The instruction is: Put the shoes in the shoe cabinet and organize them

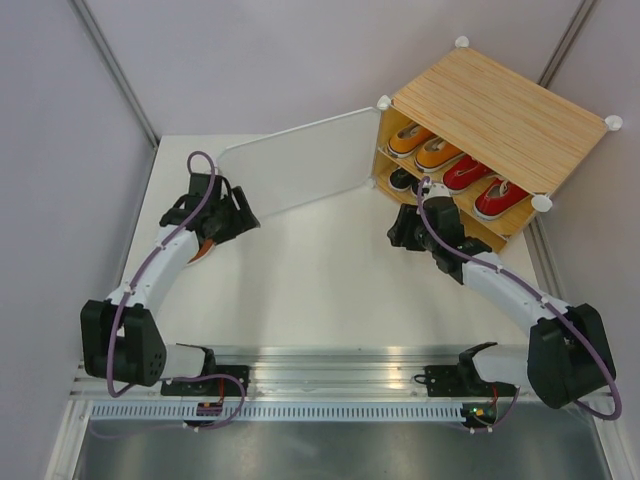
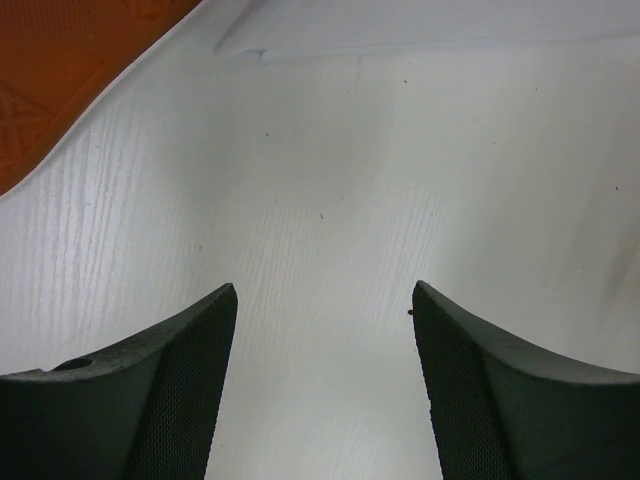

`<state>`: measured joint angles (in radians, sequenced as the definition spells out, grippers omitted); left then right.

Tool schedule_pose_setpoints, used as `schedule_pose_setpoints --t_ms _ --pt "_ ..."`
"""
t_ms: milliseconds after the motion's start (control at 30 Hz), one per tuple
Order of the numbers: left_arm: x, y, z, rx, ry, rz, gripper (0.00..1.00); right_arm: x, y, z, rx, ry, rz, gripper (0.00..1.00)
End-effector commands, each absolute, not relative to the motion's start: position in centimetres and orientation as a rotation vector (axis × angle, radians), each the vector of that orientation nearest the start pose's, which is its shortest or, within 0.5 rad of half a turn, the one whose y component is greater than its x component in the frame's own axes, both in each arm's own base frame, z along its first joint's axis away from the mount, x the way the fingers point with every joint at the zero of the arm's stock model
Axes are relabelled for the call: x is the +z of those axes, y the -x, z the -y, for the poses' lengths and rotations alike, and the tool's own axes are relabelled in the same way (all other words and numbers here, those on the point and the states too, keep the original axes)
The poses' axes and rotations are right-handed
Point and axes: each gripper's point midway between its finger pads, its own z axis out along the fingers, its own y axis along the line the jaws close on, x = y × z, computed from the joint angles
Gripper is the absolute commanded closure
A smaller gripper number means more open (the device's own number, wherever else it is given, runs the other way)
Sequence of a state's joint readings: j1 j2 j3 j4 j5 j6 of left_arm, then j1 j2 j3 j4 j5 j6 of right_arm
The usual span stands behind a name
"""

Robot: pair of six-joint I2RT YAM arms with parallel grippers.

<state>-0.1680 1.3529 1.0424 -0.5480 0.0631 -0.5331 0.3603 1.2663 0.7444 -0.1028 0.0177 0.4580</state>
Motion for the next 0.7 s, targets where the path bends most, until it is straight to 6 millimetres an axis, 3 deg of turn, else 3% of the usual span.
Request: schedule_pose_setpoints --t_ms 0,167,233,400,500,533,667 --pt "15.8 -34.1 7.3 -0.369 0.556 -2.328 0.25 12.7 -32.7 -15.2 0.471 0.011 -2.211 0.39" --pt "15.4 -33.7 6.2 -0.365 0.629 -2.320 0.25 11.9 -32.9 -12.0 0.275 -0.082 -2.207 0.39" --pt "15.4 -33.4 5.7 -0.370 0.676 -2.307 0.25 12.1 -32.8 -12.0 0.271 -0.068 -2.202 0.39" --pt "14.3 -32.1 2.9 -0.294 0.837 -2.256 0.26 12.2 -32.4 -13.2 0.349 -0.015 -2.205 0.40" --pt "14.5 -32.1 1.7 -0.282 0.921 -2.206 0.26 12.0 -32.0 -14.0 0.407 0.012 -2.206 0.40" --pt "14.5 -32.2 0.0 -0.251 0.980 -2.175 0.26 11.6 -31.7 -13.9 0.408 0.014 -2.214 0.40" --pt "15.0 -33.0 -2.3 -0.194 1.067 -2.114 0.26 11.9 -31.3 -15.1 0.491 0.056 -2.203 0.40"
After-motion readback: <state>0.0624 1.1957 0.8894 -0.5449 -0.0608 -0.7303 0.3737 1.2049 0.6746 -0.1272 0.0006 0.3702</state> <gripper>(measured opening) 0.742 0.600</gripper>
